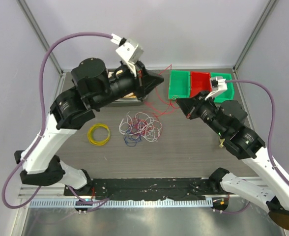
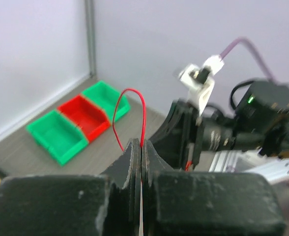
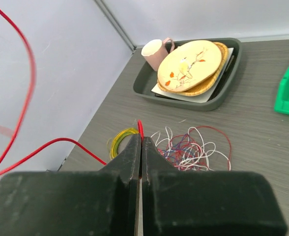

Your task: Untangle the cables

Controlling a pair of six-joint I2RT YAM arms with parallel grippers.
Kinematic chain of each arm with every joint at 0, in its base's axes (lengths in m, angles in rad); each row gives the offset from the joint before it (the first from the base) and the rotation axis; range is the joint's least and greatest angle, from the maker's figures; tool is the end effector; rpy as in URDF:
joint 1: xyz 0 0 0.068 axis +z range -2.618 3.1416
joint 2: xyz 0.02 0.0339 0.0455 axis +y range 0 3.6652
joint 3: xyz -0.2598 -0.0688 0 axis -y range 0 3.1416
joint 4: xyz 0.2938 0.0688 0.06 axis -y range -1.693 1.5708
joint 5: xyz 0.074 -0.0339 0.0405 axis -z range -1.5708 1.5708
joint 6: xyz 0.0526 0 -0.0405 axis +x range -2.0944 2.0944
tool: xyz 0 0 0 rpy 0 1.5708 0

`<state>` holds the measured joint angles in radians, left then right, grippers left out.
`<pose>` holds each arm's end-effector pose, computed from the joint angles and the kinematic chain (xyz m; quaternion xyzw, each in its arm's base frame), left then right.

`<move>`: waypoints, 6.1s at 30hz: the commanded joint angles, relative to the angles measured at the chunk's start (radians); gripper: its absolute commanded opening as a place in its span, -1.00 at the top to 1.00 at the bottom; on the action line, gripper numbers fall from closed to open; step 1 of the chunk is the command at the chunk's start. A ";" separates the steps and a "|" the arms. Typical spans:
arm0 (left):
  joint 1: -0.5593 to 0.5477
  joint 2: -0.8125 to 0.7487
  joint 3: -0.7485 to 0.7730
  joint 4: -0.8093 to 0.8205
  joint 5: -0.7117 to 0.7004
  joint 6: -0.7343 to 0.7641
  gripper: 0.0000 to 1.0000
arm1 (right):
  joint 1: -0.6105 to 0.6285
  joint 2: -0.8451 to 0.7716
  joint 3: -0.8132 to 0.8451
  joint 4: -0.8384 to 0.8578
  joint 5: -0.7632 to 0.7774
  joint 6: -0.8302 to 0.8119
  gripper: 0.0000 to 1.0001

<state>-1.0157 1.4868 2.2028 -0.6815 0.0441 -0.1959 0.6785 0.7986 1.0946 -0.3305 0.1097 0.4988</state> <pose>0.1598 -0.2621 0.6149 0.2914 0.6308 -0.4220 0.5823 0.1815 0.1389 0.4384 -0.0265 0.7186 0.3524 0.5989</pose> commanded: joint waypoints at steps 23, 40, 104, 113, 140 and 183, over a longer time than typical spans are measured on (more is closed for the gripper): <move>0.003 0.279 -0.266 0.233 0.177 -0.140 1.00 | 0.000 -0.167 -0.137 -0.169 0.736 0.072 0.98; 0.003 0.612 -0.356 0.329 0.188 -0.292 0.71 | -0.088 0.028 -0.288 -0.242 0.828 0.182 0.93; 0.243 -0.450 -1.373 0.281 -0.308 -0.473 -0.99 | -0.220 0.754 -0.243 0.111 0.269 0.084 -0.91; 0.246 -0.457 -1.373 0.270 -0.322 -0.478 -1.00 | -0.258 0.902 -0.251 0.176 0.188 0.103 -0.44; 0.266 -0.464 -1.387 0.246 -0.409 -0.479 -1.00 | -0.356 0.675 0.316 0.245 0.392 -0.074 0.98; 0.397 -0.335 -1.371 0.237 -0.395 -0.481 -1.00 | -0.622 1.021 0.757 0.291 0.439 -0.161 0.99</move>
<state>-0.6277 1.1484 0.8196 -0.4625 -0.3580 -0.6735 0.0624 1.8915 1.8137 -0.0929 0.4931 0.3679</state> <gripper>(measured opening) 0.996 0.036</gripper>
